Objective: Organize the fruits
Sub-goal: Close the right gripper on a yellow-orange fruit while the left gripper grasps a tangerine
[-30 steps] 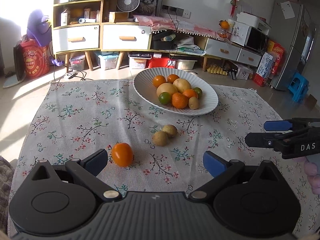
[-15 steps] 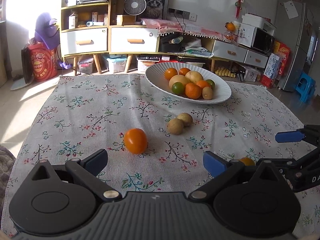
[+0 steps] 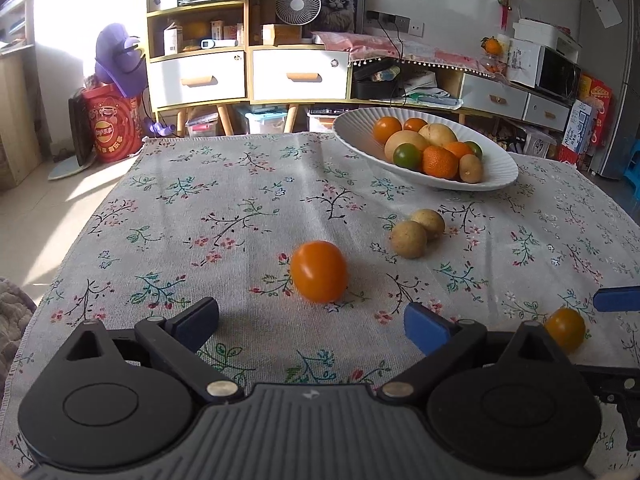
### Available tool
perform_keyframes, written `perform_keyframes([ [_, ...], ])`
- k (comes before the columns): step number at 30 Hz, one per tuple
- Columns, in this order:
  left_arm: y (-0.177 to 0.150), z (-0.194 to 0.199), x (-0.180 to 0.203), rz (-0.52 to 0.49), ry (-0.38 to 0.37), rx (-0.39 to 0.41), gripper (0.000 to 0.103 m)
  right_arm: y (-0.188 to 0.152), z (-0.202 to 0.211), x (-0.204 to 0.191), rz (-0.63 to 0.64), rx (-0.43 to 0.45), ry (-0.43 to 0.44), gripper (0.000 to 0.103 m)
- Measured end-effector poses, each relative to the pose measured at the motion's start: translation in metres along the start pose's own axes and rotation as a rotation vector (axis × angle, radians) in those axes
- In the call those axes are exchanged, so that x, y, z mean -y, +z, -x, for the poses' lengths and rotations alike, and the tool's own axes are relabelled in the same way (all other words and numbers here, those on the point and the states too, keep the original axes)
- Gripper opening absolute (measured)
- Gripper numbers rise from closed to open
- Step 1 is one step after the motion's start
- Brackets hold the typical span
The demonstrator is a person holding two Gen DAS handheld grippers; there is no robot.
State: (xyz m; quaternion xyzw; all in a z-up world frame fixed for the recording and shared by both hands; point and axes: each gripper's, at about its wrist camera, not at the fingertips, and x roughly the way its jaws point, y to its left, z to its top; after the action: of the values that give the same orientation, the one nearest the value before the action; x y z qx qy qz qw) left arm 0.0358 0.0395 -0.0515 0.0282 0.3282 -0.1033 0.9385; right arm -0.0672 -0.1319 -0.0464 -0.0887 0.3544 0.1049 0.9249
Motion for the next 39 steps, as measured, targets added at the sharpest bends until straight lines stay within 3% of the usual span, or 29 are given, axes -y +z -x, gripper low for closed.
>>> perform_keyframes([
  [3, 0.003, -0.003, 0.000, -0.001, -0.014, -0.003, 0.083, -0.001, -0.002, -0.006, 0.032, -0.020, -0.002, 0.063],
  [21, 0.015, -0.013, 0.004, 0.028, 0.004, -0.015, 0.049, 0.005, -0.005, -0.012, 0.057, -0.027, 0.011, 0.038],
  [34, 0.019, -0.014, 0.001, 0.057, 0.022, -0.028, 0.024, 0.008, -0.004, -0.013, 0.062, -0.020, 0.007, 0.026],
  [39, 0.020, -0.013, 0.001, 0.057, 0.019, -0.034, 0.023, 0.010, -0.004, -0.013, 0.061, -0.022, 0.018, 0.025],
])
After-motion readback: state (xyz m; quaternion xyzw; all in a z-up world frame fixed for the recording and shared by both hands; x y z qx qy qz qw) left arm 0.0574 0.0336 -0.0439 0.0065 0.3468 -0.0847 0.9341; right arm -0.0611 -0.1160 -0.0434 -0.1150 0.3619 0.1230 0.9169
